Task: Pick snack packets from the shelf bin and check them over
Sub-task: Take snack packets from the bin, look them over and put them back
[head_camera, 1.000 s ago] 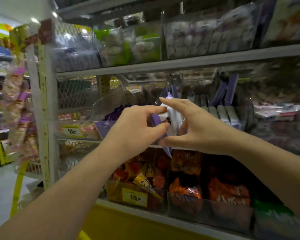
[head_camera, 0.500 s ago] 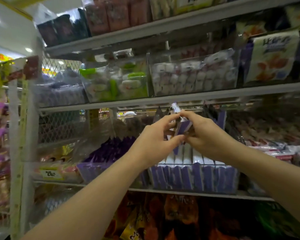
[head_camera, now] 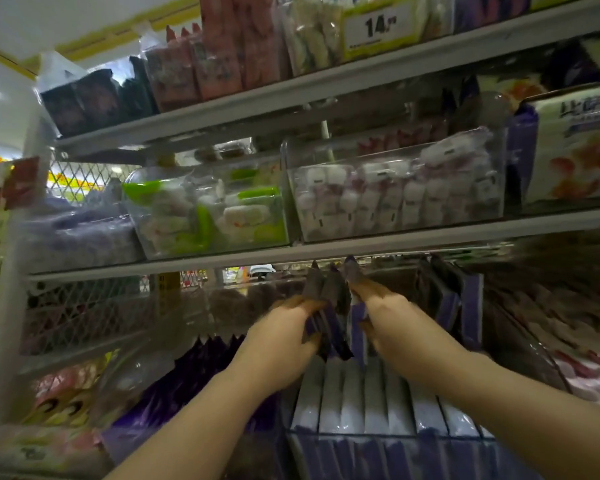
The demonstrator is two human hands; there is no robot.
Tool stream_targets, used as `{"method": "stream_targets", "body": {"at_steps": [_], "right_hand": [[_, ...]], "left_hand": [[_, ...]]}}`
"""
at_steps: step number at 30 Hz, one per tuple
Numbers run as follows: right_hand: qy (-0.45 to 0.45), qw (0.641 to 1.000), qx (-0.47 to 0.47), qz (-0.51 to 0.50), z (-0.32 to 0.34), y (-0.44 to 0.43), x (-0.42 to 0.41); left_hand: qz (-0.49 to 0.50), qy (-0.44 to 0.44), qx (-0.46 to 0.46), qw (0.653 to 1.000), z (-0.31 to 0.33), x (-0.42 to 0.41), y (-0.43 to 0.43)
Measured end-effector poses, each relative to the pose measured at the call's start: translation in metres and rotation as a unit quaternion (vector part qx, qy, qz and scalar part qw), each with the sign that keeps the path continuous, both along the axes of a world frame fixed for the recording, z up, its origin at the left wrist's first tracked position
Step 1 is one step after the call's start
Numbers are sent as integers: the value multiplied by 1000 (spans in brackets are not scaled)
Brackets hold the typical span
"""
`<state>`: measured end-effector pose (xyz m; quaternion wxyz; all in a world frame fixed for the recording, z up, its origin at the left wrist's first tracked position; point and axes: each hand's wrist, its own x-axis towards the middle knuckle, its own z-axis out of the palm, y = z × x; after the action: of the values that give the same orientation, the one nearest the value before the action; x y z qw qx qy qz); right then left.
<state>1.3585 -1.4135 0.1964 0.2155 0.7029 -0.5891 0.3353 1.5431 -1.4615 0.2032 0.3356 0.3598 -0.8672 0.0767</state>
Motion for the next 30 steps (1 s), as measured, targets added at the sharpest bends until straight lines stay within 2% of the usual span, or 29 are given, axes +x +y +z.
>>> {"method": "stream_targets", "body": {"at_steps": [5,9,12,20,23,26,28,30], "right_hand": [[-1,998,32,-53,23,-32,-2],[5,996,90,-15,34,-41,0],[0,996,91,25,34,-44,-2],[115,988,101,-16,21,-49,-16],[136,982,133,-13,31,-42,-10],[114,978,173,-10,38,-24,-14],[130,977,163,-55,44,-5,-23],[206,961,118,-144,52,14,-35]], "left_hand": [[-5,-45,0,999,-4,-8,-14],[-8,-63,-7,998,-4,-6,-17],[-6,-77,-12,997,-5,-4,-17],[13,-109,-27,994,-11,-2,-16],[24,-111,-26,993,-11,0,-13],[32,-118,-28,992,-12,0,-11],[34,-117,-27,992,-12,1,-10],[36,-115,-25,992,-12,1,-10]]}}
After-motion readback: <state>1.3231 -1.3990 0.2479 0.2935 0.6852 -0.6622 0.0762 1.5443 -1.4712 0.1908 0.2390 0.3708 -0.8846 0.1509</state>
